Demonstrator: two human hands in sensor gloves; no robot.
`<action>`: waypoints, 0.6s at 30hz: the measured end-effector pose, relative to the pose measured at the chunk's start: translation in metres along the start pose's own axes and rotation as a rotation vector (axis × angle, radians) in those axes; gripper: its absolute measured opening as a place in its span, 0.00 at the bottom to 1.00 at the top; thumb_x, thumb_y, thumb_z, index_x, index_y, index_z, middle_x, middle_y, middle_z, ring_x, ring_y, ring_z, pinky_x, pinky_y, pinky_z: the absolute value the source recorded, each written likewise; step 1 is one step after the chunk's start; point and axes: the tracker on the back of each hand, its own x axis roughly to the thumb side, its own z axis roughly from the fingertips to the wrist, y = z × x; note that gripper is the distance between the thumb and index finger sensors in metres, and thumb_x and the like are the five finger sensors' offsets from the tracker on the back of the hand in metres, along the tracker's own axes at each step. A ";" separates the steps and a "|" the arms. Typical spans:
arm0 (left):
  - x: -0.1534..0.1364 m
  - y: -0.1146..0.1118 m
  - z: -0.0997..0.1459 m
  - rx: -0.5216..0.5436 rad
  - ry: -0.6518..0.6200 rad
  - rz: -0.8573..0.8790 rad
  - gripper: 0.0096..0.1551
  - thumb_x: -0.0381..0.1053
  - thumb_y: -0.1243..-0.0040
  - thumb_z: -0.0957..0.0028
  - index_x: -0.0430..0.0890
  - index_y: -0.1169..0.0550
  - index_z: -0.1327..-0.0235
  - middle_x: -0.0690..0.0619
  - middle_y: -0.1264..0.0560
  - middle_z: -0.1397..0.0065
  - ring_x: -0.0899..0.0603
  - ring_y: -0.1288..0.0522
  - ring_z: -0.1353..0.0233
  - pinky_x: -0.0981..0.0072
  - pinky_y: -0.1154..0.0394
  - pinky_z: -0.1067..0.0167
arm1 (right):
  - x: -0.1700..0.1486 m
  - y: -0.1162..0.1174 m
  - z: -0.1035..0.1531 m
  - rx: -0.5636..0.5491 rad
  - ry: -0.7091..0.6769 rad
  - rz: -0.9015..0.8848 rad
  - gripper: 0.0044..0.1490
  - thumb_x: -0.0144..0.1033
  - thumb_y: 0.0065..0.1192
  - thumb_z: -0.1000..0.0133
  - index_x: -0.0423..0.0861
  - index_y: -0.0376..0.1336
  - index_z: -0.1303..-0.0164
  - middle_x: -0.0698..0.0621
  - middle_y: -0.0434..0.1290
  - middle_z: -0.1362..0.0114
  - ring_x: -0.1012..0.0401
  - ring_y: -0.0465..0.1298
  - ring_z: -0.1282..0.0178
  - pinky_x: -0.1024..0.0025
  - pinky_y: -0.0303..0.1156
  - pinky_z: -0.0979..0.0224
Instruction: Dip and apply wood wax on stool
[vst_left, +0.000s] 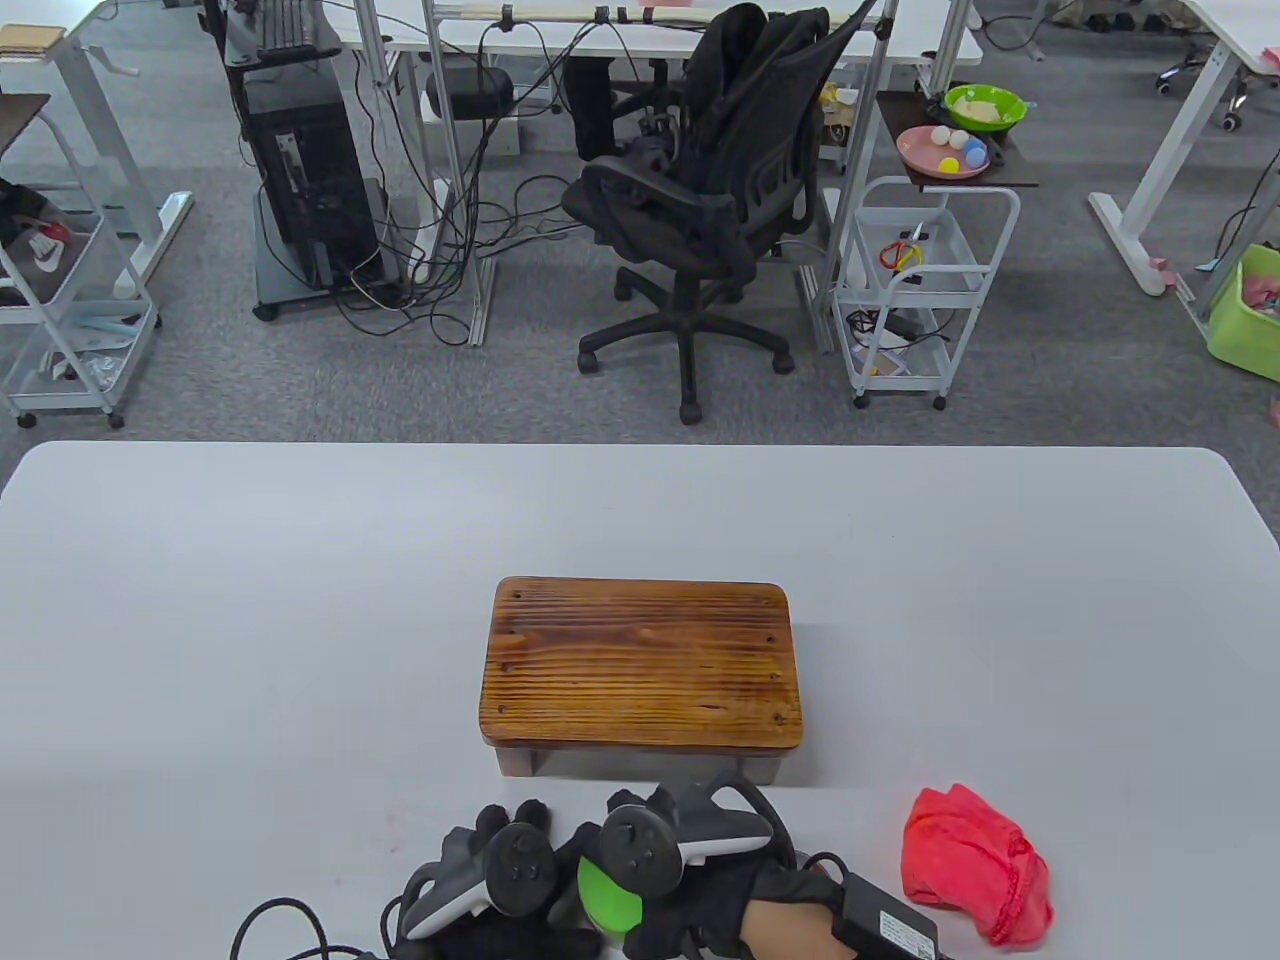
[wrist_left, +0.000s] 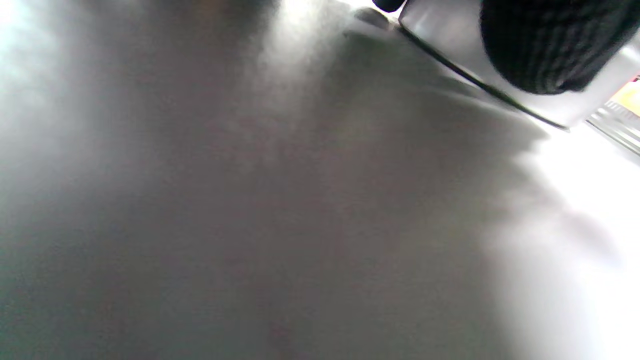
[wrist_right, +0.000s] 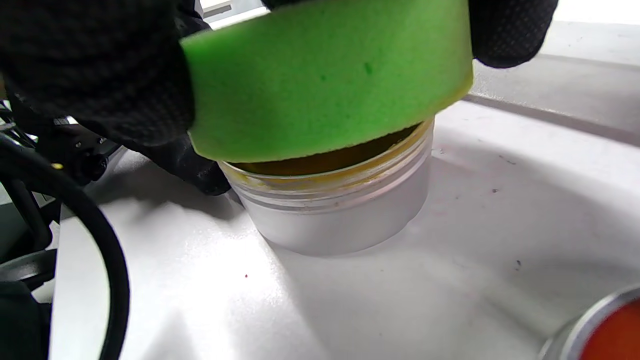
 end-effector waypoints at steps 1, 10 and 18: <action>-0.002 0.001 0.001 0.003 0.004 0.006 0.40 0.77 0.42 0.42 0.72 0.48 0.25 0.42 0.71 0.15 0.24 0.74 0.22 0.17 0.69 0.34 | -0.001 0.000 0.000 -0.001 -0.001 -0.010 0.63 0.62 0.79 0.57 0.46 0.51 0.20 0.33 0.54 0.18 0.36 0.65 0.28 0.45 0.70 0.29; -0.019 0.022 0.015 0.119 0.046 0.118 0.60 0.76 0.33 0.55 0.60 0.51 0.18 0.38 0.67 0.14 0.21 0.71 0.23 0.15 0.67 0.36 | -0.009 -0.019 0.016 -0.060 -0.031 -0.082 0.67 0.65 0.79 0.59 0.47 0.48 0.19 0.31 0.51 0.17 0.32 0.63 0.27 0.42 0.69 0.30; -0.061 0.056 0.028 0.311 0.194 0.426 0.74 0.80 0.39 0.55 0.53 0.73 0.25 0.34 0.68 0.16 0.19 0.68 0.22 0.15 0.64 0.36 | -0.047 -0.059 0.072 -0.224 0.039 -0.149 0.68 0.66 0.78 0.60 0.48 0.48 0.18 0.30 0.51 0.16 0.31 0.62 0.27 0.41 0.69 0.30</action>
